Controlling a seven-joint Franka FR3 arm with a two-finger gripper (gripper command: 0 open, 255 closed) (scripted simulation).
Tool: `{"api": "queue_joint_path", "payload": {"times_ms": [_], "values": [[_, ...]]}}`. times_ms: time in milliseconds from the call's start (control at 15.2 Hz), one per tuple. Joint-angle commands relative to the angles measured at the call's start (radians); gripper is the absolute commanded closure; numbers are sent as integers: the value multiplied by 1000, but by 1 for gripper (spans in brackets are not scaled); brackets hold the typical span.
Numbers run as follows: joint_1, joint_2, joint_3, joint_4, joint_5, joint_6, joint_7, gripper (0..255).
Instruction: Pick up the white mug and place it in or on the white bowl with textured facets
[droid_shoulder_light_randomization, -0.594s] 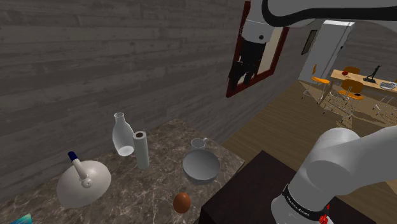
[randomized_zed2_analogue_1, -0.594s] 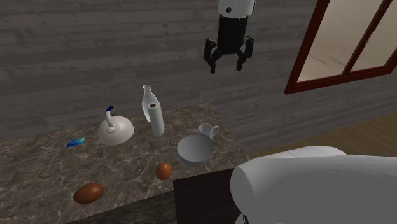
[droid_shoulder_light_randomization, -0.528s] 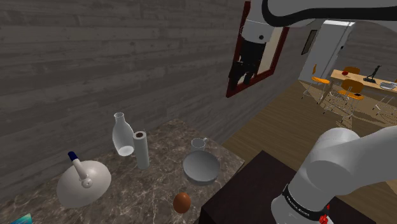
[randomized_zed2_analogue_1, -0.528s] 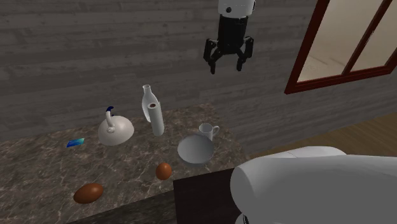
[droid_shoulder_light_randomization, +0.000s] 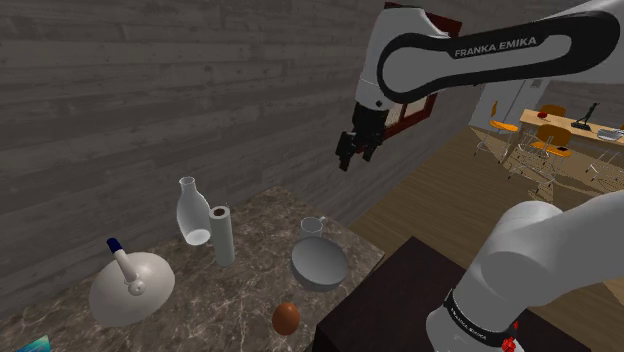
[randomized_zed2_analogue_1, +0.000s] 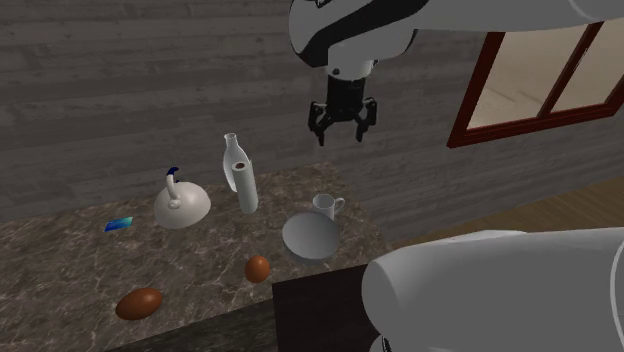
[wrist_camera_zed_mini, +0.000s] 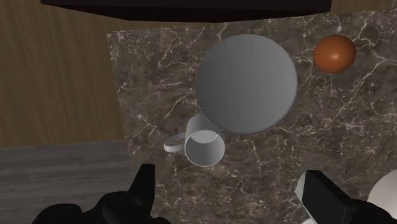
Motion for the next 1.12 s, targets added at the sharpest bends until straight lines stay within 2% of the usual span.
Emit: {"api": "queue_joint_path", "payload": {"times_ms": [0,396,660,858,1056], "values": [[-3,40,21,-32,3,82,35,0],[-26,211,83,-96,-9,337,145,0],[-57,362,129,-102,-48,503,237,0],[-89,489,164,-87,-114,619,331,0],[-124,625,188,-53,-231,720,461,0]]}}
